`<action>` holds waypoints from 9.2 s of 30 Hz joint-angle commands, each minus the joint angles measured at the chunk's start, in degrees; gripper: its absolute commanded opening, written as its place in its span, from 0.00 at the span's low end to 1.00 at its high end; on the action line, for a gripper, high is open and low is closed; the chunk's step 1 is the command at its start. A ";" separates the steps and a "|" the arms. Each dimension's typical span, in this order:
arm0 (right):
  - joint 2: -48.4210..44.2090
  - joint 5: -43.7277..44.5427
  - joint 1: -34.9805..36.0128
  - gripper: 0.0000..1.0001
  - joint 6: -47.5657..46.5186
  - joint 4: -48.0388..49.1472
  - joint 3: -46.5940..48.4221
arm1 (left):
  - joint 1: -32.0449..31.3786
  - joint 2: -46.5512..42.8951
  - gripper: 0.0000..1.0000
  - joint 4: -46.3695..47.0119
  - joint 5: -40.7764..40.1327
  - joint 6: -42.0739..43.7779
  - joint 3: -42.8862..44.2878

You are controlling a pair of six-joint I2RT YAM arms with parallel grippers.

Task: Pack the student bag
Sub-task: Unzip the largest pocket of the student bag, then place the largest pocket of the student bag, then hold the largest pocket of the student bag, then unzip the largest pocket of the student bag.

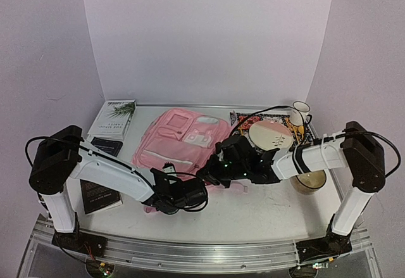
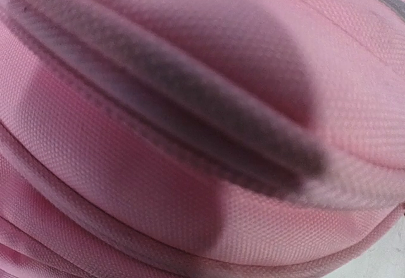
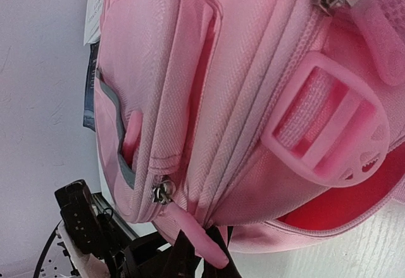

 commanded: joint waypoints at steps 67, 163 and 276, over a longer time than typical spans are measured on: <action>7.84 -12.93 2.24 0.50 -34.84 10.63 -0.39 | 17.57 -22.12 0.26 20.70 20.22 13.04 -25.51; 3.15 -7.95 3.13 0.00 -16.77 24.18 2.16 | 8.38 -23.96 0.29 20.89 15.37 19.49 -24.91; 2.88 -2.87 6.85 0.00 -13.84 -2.79 21.55 | 2.23 -19.11 0.29 18.87 4.66 3.41 -18.67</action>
